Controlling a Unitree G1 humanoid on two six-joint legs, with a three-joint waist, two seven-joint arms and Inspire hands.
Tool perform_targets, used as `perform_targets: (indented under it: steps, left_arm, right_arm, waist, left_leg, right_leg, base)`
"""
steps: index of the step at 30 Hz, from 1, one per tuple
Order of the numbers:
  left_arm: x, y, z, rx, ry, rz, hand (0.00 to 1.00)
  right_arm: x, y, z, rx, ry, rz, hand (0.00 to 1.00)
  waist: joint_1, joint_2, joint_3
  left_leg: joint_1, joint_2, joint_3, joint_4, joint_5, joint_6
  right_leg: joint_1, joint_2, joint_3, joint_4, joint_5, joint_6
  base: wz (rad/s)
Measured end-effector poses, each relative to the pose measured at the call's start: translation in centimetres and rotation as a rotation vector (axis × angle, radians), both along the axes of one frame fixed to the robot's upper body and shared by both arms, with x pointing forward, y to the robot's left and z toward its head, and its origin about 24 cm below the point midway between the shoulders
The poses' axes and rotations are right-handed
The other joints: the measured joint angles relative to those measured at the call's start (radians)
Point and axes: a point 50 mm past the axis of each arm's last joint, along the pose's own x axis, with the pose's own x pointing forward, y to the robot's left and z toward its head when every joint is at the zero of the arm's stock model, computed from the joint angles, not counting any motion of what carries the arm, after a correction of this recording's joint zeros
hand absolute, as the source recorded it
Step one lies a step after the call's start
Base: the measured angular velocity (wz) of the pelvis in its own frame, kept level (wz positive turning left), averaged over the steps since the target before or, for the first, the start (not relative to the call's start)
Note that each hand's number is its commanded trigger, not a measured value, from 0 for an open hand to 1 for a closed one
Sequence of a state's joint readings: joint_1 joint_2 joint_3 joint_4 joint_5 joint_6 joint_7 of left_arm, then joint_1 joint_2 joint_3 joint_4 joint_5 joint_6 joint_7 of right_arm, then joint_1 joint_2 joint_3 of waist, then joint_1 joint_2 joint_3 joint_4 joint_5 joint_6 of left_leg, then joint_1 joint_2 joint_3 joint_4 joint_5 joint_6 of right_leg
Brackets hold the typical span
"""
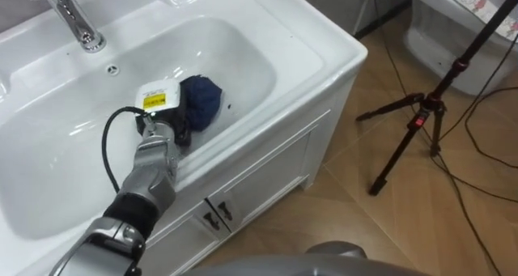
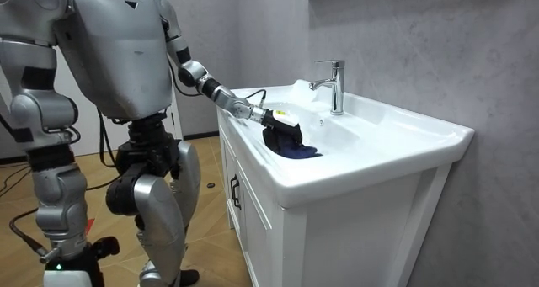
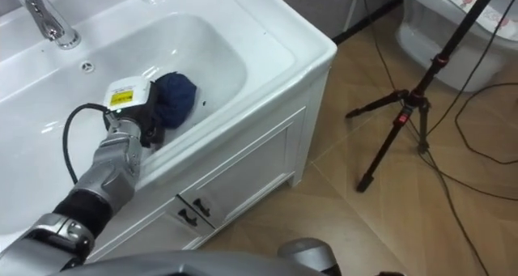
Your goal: Wipe basin
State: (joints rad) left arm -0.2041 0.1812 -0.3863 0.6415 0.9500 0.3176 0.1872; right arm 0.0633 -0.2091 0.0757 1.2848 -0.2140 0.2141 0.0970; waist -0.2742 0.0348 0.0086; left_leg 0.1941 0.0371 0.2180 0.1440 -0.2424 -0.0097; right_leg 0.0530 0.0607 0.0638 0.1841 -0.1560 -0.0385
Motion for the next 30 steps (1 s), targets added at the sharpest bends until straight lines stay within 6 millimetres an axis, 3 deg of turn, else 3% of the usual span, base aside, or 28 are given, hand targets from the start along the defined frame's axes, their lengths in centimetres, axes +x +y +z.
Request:
perform_targets:
  steps: [3, 8, 13, 25, 30]
  left_arm:
    - [0.0, -1.0, 0.3, 0.004, -0.002, -0.037, 1.00]
    - [0.1, -3.7, 0.9, 0.062, -0.020, -0.164, 1.00]
    - [0.8, -5.5, 1.8, 0.113, -0.008, -0.255, 1.00]
    - [1.0, -6.5, 2.6, 0.098, 0.013, -0.279, 1.00]
    - [0.9, -6.5, 2.6, 0.097, 0.013, -0.279, 1.00]
  right_arm:
    - [0.3, -0.1, 0.0, -0.001, 0.007, 0.032, 0.00]
    - [0.9, -0.2, 0.2, 0.001, 0.017, 0.096, 0.00]
    - [1.8, -0.7, 0.4, 0.003, 0.023, 0.152, 0.00]
    - [2.0, -0.6, 0.4, 0.009, 0.023, 0.164, 0.00]
    - [1.8, -0.7, 0.4, 0.007, 0.031, 0.161, 0.00]
  waist:
    - [-0.013, 0.009, -0.0014]
    - [-0.033, 0.040, 0.0070]
    - [-0.048, 0.050, 0.0058]
    - [-0.050, 0.052, 0.0049]
    - [-0.050, 0.052, 0.0050]
  left_leg:
    - [-0.007, -0.001, 0.000, 0.000, 0.000, 0.000]
    - [-0.009, -0.007, 0.000, 0.000, 0.000, 0.001]
    - [-0.017, -0.014, 0.000, 0.001, 0.006, 0.010]
    - [-0.016, -0.015, 0.002, 0.000, 0.006, 0.010]
    - [-0.014, -0.014, 0.029, 0.000, 0.006, 0.010]
  right_leg:
    - [0.002, -0.005, -0.016, -0.005, 0.001, 0.001]
    - [0.012, -0.010, -0.025, -0.018, 0.002, 0.007]
    - [0.012, -0.019, -0.044, -0.031, 0.002, 0.014]
    - [0.017, -0.025, -0.041, -0.031, 0.002, 0.019]
    - [0.018, -0.025, -0.036, -0.029, 0.002, 0.020]
  base:
    - [0.19]
    - [0.07]
    - [0.13]
    - [0.01]
    - [0.00]
